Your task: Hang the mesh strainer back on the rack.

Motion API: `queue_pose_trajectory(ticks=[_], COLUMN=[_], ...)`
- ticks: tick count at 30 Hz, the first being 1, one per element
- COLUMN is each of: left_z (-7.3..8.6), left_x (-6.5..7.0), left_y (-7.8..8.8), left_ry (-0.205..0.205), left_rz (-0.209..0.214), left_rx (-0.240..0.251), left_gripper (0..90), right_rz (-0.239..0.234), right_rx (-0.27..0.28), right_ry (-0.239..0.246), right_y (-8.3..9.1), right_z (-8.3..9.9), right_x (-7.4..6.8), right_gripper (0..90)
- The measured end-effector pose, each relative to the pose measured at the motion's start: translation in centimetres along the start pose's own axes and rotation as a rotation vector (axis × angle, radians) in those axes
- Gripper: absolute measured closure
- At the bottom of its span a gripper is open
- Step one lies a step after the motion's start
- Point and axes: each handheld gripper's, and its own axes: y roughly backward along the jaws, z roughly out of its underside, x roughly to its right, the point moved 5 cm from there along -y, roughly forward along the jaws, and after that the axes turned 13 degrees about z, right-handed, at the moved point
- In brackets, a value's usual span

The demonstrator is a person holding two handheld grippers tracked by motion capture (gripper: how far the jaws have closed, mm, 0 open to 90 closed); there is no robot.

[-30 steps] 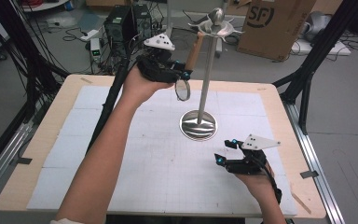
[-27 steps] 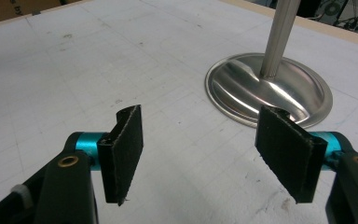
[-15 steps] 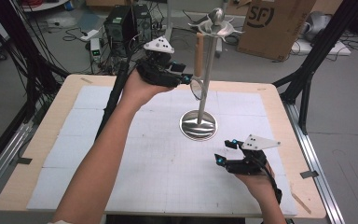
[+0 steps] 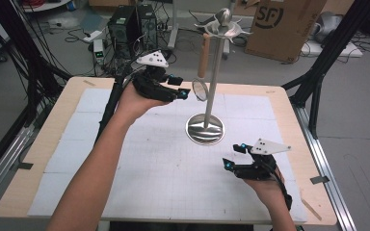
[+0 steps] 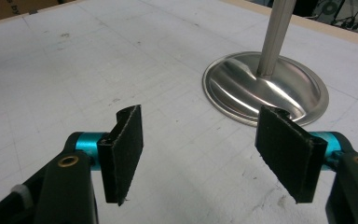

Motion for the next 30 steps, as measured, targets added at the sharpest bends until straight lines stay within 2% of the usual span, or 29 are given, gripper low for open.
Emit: queue_pose_trajectory(ticks=[17, 30], left_z=[3.8, 5.4], left_x=[0.4, 1.6], left_y=[2.8, 4.0], left_ry=[0.007, -0.005], left_rz=[0.033, 0.064], left_rx=[0.018, 0.016], left_gripper=[37.3, 33.1], right_rz=[-0.001, -0.002], right_rx=[-0.005, -0.008], right_ry=[0.005, 0.011], right_y=[-0.2, -0.3], right_z=[0.0, 0.1], right_x=[-0.2, -0.2], right_gripper=[31.8, 31.8])
